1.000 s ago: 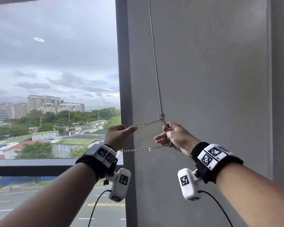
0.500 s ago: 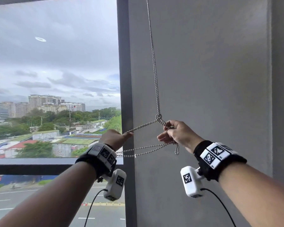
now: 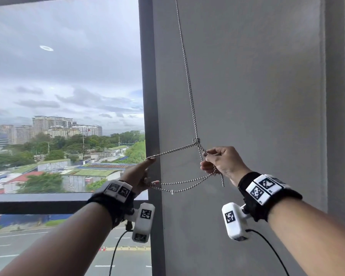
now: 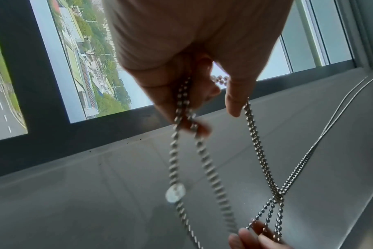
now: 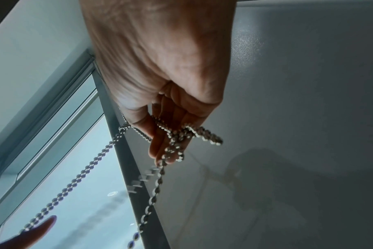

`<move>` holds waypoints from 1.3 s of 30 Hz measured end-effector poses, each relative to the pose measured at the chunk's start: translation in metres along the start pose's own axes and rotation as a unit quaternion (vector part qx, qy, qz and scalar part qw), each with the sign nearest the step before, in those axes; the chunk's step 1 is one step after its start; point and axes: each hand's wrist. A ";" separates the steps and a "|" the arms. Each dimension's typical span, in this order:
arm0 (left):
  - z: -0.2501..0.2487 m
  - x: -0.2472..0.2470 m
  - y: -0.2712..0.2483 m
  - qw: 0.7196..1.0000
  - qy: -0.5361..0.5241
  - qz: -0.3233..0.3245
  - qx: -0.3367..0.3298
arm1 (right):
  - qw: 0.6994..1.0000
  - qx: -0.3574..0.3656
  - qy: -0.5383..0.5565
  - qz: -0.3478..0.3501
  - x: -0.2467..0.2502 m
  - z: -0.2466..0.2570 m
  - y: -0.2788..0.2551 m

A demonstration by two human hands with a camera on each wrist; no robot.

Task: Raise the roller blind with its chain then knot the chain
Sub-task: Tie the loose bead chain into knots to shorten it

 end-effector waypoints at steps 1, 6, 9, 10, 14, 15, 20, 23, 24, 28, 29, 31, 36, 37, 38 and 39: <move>-0.001 0.000 0.002 1.000 -0.005 -0.010 -0.013 | 1.000 -0.004 -0.001 -0.004 0.001 -0.002 0.000; -0.001 0.008 0.006 0.949 0.266 -0.102 -0.133 | 0.999 0.001 -0.039 -0.029 0.007 -0.006 0.005; 0.006 0.008 0.005 0.950 0.280 -0.072 -0.120 | 0.998 0.015 -0.051 -0.042 0.007 -0.006 0.007; 0.008 0.006 0.004 0.963 0.249 -0.046 -0.089 | 0.997 0.019 -0.060 -0.042 0.005 -0.005 0.007; 0.009 -0.012 -0.010 0.989 0.116 0.095 -0.003 | 0.995 0.028 -0.097 -0.024 -0.005 -0.004 0.003; 0.008 -0.017 -0.012 0.989 0.096 0.116 -0.001 | 0.993 0.034 -0.109 -0.017 -0.009 -0.004 0.001; -0.003 -0.045 -0.018 0.986 0.018 0.162 -0.033 | 0.969 0.098 -0.225 0.029 -0.030 -0.006 -0.006; -0.012 -0.057 -0.017 0.985 -0.020 0.155 -0.080 | 0.958 0.127 -0.253 0.042 -0.040 -0.007 -0.010; -0.013 -0.060 -0.016 0.985 -0.023 0.142 -0.095 | 0.956 0.135 -0.256 0.038 -0.042 -0.007 -0.011; -0.007 -0.062 -0.012 0.986 -0.014 0.084 -0.143 | 0.964 0.144 -0.224 0.009 -0.045 0.002 -0.015; -0.003 -0.062 -0.012 0.986 -0.014 0.074 -0.147 | 0.968 0.141 -0.207 0.013 -0.046 0.007 -0.015; 0.004 -0.064 -0.013 0.987 -0.026 0.056 -0.148 | 0.978 0.131 -0.159 0.037 -0.048 0.016 -0.015; 0.027 -0.074 -0.021 0.986 -0.037 0.079 -0.143 | 0.981 0.142 -0.099 0.090 -0.056 0.036 -0.004; 0.029 -0.076 -0.022 0.986 -0.044 0.093 -0.130 | 0.977 0.151 -0.123 0.091 -0.058 0.038 -0.002; 0.031 -0.077 -0.024 0.985 -0.056 0.109 -0.119 | 0.972 0.161 -0.146 0.090 -0.059 0.040 0.000; 0.030 -0.077 -0.026 0.983 -0.073 0.128 -0.108 | 0.968 0.167 -0.163 0.089 -0.060 0.040 0.001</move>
Point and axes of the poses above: each hand's wrist, its own y-axis towards the middle knuckle, its own x-axis out of the back of the hand, z = x × y, and after that the axes turned 14 degrees about y, right-handed
